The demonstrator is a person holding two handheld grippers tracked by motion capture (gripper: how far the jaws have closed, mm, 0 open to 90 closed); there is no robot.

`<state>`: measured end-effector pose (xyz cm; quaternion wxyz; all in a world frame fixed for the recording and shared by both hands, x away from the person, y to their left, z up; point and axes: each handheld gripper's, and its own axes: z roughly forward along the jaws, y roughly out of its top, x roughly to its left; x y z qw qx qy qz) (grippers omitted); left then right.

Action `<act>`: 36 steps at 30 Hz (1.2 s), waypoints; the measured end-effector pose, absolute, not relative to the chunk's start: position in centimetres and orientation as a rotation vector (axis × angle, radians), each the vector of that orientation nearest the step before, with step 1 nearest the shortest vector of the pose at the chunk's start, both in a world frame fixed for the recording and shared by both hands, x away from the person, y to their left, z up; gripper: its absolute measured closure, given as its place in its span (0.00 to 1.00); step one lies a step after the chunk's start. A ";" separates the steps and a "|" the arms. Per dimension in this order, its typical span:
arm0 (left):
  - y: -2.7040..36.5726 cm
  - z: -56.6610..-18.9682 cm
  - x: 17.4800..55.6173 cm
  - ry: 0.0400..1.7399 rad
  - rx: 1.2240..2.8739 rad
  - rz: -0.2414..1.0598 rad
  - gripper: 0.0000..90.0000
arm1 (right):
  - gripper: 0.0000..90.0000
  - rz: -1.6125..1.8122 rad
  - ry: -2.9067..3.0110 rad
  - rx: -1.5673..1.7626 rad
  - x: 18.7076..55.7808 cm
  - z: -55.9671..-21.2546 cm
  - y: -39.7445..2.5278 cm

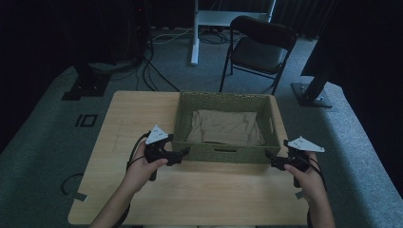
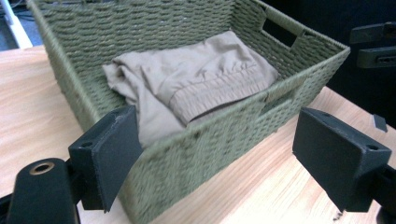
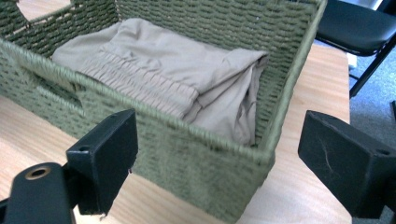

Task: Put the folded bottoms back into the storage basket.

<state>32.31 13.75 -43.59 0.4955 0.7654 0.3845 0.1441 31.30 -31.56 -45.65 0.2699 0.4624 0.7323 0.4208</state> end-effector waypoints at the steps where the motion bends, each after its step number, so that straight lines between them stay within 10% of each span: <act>1: 13.9 -43.8 32.2 0.935 1.858 0.349 0.17 | 0.13 1.134 1.974 1.250 31.1 -45.9 -31.6; 36: 18.4 -53.6 29.9 1.228 1.918 0.289 0.17 | 0.13 1.003 2.042 1.427 29.1 -54.3 -32.3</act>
